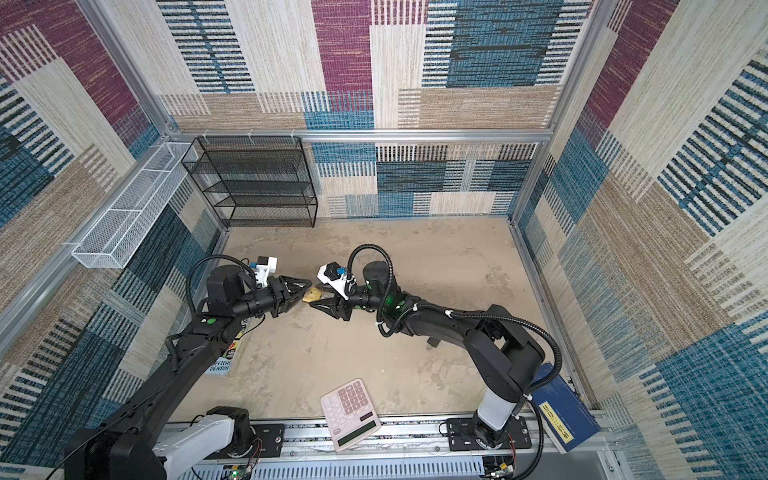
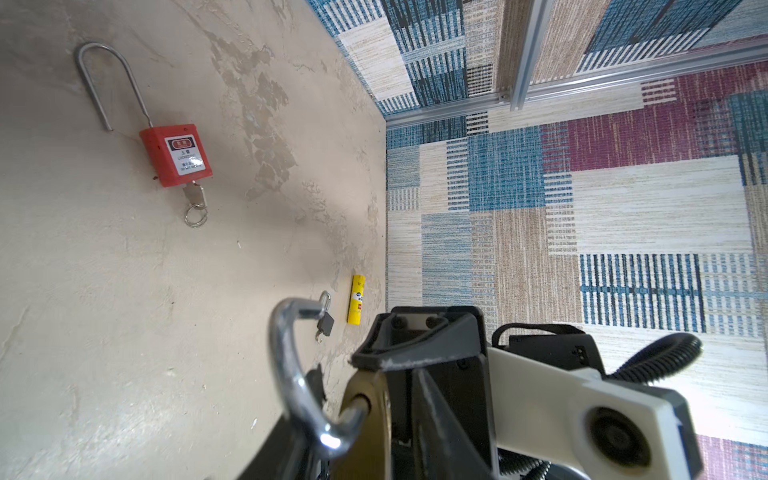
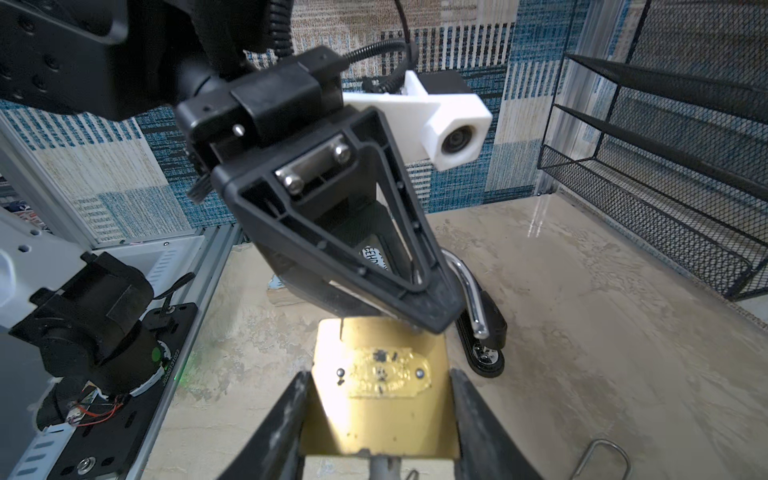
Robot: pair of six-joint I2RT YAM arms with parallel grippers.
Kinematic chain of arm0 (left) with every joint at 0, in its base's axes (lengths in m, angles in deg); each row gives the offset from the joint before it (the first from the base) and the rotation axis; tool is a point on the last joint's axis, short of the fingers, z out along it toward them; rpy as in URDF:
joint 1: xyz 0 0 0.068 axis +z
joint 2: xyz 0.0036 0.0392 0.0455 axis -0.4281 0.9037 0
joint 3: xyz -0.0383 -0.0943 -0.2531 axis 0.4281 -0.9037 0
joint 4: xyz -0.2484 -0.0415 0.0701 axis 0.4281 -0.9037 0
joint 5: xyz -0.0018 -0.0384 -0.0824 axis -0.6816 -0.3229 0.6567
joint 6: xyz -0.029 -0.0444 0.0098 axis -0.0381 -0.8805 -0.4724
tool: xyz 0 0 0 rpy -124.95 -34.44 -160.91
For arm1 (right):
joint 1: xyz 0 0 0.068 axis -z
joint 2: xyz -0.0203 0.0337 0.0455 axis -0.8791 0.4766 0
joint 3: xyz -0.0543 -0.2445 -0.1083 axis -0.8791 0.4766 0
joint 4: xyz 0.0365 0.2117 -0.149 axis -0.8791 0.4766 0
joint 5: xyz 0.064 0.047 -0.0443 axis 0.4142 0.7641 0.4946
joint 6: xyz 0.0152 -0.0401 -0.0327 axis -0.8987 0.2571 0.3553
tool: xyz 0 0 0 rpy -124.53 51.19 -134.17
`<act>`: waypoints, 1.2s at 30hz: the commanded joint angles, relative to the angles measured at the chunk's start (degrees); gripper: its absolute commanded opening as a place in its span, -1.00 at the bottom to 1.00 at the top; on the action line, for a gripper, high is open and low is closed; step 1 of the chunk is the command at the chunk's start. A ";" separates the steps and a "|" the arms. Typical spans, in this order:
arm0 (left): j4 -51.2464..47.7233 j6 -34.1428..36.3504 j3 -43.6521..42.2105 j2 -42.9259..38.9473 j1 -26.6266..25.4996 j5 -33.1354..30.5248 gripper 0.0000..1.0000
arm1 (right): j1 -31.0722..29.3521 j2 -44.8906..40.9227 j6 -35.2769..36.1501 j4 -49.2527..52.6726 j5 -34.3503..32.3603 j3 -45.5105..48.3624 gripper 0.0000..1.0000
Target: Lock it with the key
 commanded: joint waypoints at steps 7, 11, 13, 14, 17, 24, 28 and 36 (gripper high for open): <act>2.81 -1.19 0.10 0.16 -1.28 1.02 -0.38 | 0.40 0.99 -0.63 -2.83 0.55 -1.64 -0.19; 2.80 -1.52 0.10 0.34 -1.62 0.70 -0.56 | 0.45 1.18 -0.16 -2.54 0.93 -2.23 -0.20; 3.15 -1.79 0.12 0.51 -1.72 0.63 -0.73 | 0.47 1.16 -0.02 -2.48 1.07 -2.33 -0.19; 3.37 -1.95 0.12 0.55 -1.72 0.67 -0.84 | 0.45 1.21 0.15 -2.48 1.07 -2.39 -0.19; 4.24 -2.41 0.03 0.81 -1.81 0.56 -1.00 | 0.45 1.03 0.34 -2.29 0.98 -2.34 -0.08; 6.96 -2.76 0.21 1.07 -1.81 -0.09 -1.00 | 1.51 -1.03 0.56 -1.40 -0.11 -1.53 0.88; 11.41 -2.89 0.37 0.91 -1.81 -1.99 -1.00 | 4.51 -4.29 -2.95 -2.48 1.74 0.79 0.93; 35.08 -2.01 0.66 2.73 -3.58 -4.91 -1.00 | 13.89 -12.06 -23.02 -3.01 10.75 0.81 0.95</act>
